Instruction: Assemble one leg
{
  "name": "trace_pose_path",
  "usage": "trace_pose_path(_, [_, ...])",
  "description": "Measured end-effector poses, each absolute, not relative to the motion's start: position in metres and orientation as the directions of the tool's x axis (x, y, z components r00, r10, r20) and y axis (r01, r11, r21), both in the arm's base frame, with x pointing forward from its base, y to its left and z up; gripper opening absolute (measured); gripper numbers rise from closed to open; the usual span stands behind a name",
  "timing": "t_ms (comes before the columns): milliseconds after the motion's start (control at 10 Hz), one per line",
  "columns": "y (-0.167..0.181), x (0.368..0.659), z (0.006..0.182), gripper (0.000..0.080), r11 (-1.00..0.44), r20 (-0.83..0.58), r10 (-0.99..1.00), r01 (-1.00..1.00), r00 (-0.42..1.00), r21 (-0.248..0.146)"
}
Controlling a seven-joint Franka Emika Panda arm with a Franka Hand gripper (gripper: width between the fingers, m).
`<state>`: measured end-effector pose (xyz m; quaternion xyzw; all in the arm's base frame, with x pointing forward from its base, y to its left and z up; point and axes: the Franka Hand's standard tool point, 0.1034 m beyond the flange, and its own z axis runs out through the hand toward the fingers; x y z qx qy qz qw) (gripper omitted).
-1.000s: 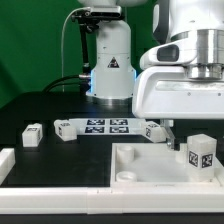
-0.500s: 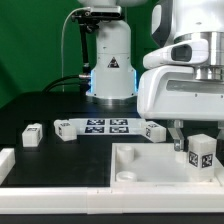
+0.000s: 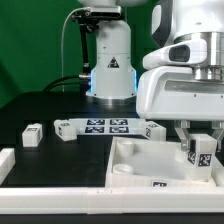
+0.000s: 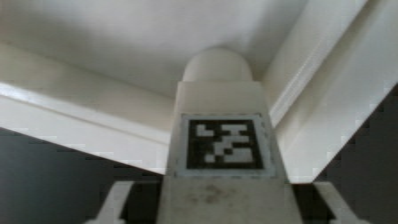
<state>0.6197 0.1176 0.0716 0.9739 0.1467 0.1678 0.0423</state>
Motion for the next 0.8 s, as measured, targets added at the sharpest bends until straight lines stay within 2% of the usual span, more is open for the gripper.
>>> trace_pose_path(200, [0.119, 0.620, 0.072, 0.0294, -0.999, 0.340, 0.020, 0.009, 0.940, 0.033])
trace_pose_path(400, [0.122, 0.619, 0.072, 0.0294, -0.967, 0.340, -0.254, -0.248, 0.905, -0.063])
trace_pose_path(500, [0.122, 0.619, 0.070, 0.0294, -0.951, 0.336, -0.308, -0.299, 0.890, -0.079])
trace_pose_path(600, [0.117, 0.618, 0.070, 0.0297, -0.906, 0.324, -0.423, -0.408, 0.846, -0.117])
trace_pose_path(800, [0.106, 0.617, 0.069, 0.0304, -0.832, 0.317, -0.552, -0.536, 0.771, -0.144])
